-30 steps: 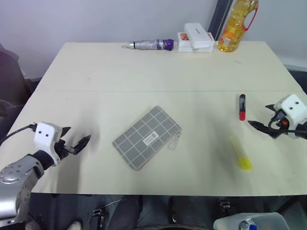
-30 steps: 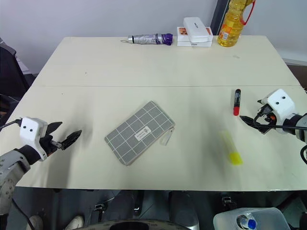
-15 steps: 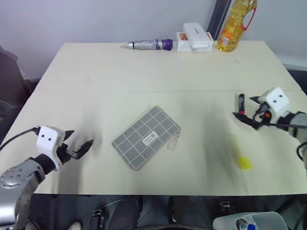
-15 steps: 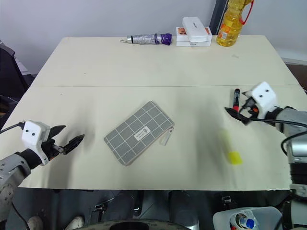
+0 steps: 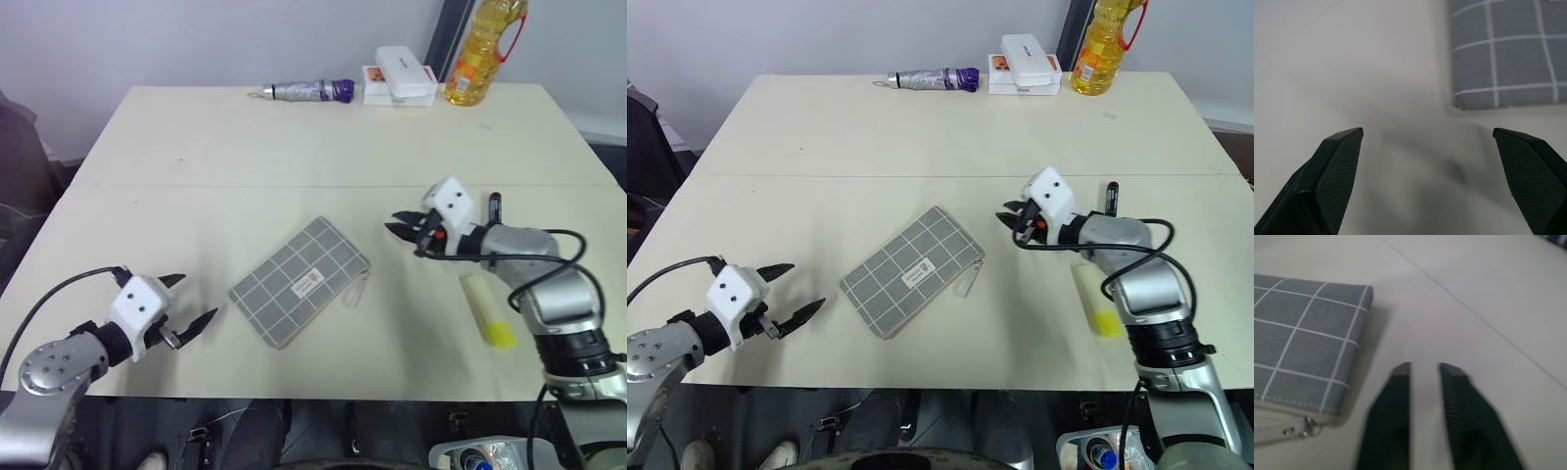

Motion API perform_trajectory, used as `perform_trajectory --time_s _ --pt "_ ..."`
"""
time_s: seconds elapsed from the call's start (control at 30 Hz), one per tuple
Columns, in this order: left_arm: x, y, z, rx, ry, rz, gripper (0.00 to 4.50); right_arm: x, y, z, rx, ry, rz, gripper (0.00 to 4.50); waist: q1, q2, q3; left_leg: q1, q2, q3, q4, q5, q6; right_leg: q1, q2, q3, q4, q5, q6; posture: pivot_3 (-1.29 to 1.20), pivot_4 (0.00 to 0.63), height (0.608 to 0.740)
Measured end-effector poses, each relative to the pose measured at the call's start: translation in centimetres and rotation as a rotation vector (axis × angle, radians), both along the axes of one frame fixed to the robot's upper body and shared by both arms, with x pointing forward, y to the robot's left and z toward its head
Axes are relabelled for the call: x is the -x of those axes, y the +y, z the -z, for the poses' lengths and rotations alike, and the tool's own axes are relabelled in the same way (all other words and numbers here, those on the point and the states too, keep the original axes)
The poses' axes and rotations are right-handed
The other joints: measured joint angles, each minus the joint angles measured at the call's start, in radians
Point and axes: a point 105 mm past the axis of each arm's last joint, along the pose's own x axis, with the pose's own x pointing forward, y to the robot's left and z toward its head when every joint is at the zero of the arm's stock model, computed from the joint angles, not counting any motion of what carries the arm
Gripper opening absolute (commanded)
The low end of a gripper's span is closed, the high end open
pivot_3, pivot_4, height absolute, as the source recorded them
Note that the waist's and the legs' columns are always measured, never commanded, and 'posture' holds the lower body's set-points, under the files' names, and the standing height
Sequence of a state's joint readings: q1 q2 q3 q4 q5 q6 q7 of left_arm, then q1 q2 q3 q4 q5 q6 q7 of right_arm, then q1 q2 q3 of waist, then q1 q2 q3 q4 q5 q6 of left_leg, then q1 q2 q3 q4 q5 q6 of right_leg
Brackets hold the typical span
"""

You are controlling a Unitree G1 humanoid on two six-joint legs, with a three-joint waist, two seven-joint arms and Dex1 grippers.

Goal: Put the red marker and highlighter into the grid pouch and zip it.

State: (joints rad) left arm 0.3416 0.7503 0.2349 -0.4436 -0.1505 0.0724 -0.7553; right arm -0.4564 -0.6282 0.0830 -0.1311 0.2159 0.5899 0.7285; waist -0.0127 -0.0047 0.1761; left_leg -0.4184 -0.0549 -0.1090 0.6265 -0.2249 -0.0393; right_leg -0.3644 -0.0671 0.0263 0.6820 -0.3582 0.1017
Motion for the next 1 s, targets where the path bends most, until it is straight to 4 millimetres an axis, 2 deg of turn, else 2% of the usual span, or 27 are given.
perform_trajectory --time_s 0.2,0.3,0.43,0.5,0.73,1.0 --pt "0.4 -3.0 0.5 -0.198 -0.208 0.223 4.5 -1.5 1.3 2.0 0.043 0.013 0.074 0.04 0.0 0.0 0.0 0.0 0.0 0.0 -0.001 0.0 0.0 -0.001 0.0 0.0 0.0 0.0 0.0 0.0 0.15 0.74" --pt "0.4 -4.9 0.4 -0.212 -0.298 0.292 4.5 -2.6 1.5 2.9 0.047 0.021 0.137 0.04 -0.002 0.0 0.0 0.0 0.0 0.0 -0.001 0.0 0.0 -0.002 0.0 0.0 0.001 0.0 0.0 0.0 0.15 0.74" --pt "0.2 -6.2 1.0 -0.24 -0.354 0.335 4.5 -3.9 0.8 3.8 0.07 0.038 0.22 0.04 -0.003 0.0 0.0 0.0 0.0 0.0 -0.002 0.0 0.0 -0.003 0.001 0.0 0.001 0.0 0.0 0.0 0.15 0.74" --pt "0.1 -7.1 1.1 -0.244 -0.385 0.356 4.5 -4.0 1.2 3.9 0.064 0.034 0.221 0.04 -0.004 0.0 0.0 0.0 0.0 0.0 -0.002 0.0 0.0 -0.002 0.001 0.0 0.001 0.0 0.0 0.0 0.15 0.74" --pt "-0.1 -8.5 1.4 -0.254 -0.425 0.382 4.5 -3.8 2.5 4.2 0.064 0.043 0.192 0.04 -0.008 0.001 -0.001 0.002 0.0 0.001 -0.002 0.0 0.0 -0.001 0.002 0.0 0.003 0.0 0.0 0.0 0.15 0.74" --pt "-0.1 -8.6 1.3 -0.271 -0.463 0.4 4.5 -2.2 4.7 4.6 0.074 0.063 0.101 0.04 -0.008 0.001 -0.001 0.004 0.0 0.0 -0.003 0.0 0.0 0.0 0.002 0.0 0.003 0.0 0.0 0.0 0.15 0.74"
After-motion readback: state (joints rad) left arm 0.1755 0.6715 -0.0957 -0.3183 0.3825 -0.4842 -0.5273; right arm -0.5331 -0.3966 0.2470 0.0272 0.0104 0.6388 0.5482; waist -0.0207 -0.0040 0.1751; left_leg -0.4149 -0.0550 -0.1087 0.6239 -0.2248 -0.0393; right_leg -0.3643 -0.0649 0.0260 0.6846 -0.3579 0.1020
